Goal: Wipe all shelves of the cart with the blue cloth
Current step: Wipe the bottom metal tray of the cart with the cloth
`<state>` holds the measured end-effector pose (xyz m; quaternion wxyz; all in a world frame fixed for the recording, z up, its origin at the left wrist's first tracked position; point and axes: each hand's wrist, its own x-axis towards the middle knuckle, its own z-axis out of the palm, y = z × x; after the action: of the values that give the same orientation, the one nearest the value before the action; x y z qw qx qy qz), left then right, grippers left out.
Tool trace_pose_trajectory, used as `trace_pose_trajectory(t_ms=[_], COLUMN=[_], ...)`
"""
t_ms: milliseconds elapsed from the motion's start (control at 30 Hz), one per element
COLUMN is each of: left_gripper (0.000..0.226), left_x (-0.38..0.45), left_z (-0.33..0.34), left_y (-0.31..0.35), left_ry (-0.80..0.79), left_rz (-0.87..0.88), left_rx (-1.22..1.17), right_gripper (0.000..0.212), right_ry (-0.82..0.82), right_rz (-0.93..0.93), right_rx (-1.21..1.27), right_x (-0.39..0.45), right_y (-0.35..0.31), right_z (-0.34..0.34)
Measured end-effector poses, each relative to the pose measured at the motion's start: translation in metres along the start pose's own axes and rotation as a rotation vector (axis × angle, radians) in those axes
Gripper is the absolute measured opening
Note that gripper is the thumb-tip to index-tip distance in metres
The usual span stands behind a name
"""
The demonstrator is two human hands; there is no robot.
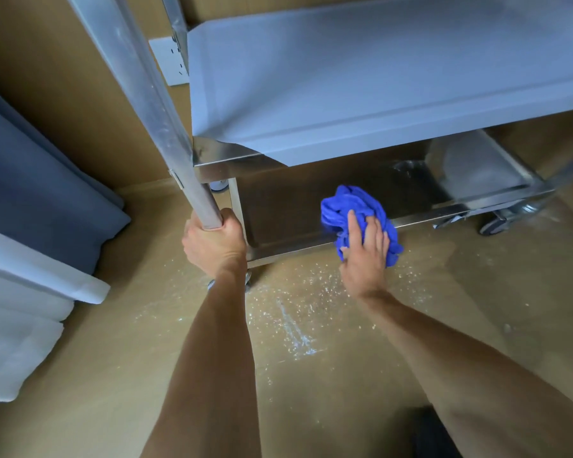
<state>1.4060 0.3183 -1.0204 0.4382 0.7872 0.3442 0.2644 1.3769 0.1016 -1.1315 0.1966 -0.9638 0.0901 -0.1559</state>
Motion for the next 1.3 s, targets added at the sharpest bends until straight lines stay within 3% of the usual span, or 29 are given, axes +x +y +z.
trace_pose_trajectory(t_ms=[167, 267, 400, 533, 600, 700, 833, 933, 1067, 1167, 1233, 1300], left_gripper=[0.025, 0.025, 0.024, 0.025, 0.028, 0.035, 0.041, 0.047, 0.067, 0.055, 0.041, 0.036], left_x=[0.006, 0.005, 0.007, 0.009, 0.013, 0.011, 0.003, -0.005, -0.045, -0.100, -0.124, -0.131], left_z=[0.007, 0.007, 0.007, 0.004, 0.004, 0.005, 0.006, 0.008, 0.018, 0.037, 0.060, 0.087], left_y=[-0.009, -0.011, -0.010, -0.007, -0.011, -0.011, -0.007, -0.001, -0.009, -0.010, 0.005, 0.029], left_ry=[-0.011, -0.016, -0.012, 0.032, 0.041, 0.064, 0.161, 0.201, 0.245, 0.106, -0.102, -0.202], left_rz=[0.039, 0.055, 0.026, 0.013, -0.007, -0.018, -0.027, -0.053, -0.290, -0.145, 0.049, 0.170], left_rx=[0.008, 0.008, 0.028, 0.063, 0.079, 0.097, 0.131, 0.151, 0.165, 0.296, 0.409, 0.484], right_gripper=[0.081, 0.092, 0.064, 0.055, 0.052, 0.067, 0.084, 0.071, 0.065, 0.068, 0.071, 0.066], right_ry=[0.018, 0.061, 0.115, 0.089, 0.081, 0.050, 0.097, 0.210, 0.272, 0.233, 0.200, 0.142], right_rz=[-0.013, -0.177, -0.471, -0.394, -0.459, -0.441, -0.129, 0.231, 0.541, 0.473, 0.257, 0.026], right_rx=[-0.058, -0.078, 0.040, 0.133, 0.156, 0.143, 0.173, 0.252, 0.261, 0.221, 0.163, 0.108], right_x=[0.013, -0.007, -0.045, -0.061, -0.055, -0.039, -0.005, 0.033, 0.078, 0.075, 0.056, 0.037], right_y=[0.027, -0.013, -0.104, -0.154, -0.140, -0.095, 0.002, 0.085, 0.153, 0.137, 0.111, 0.090], right_z=[-0.010, 0.011, 0.053, 0.070, 0.064, 0.043, 0.013, -0.023, -0.059, -0.058, -0.045, -0.032])
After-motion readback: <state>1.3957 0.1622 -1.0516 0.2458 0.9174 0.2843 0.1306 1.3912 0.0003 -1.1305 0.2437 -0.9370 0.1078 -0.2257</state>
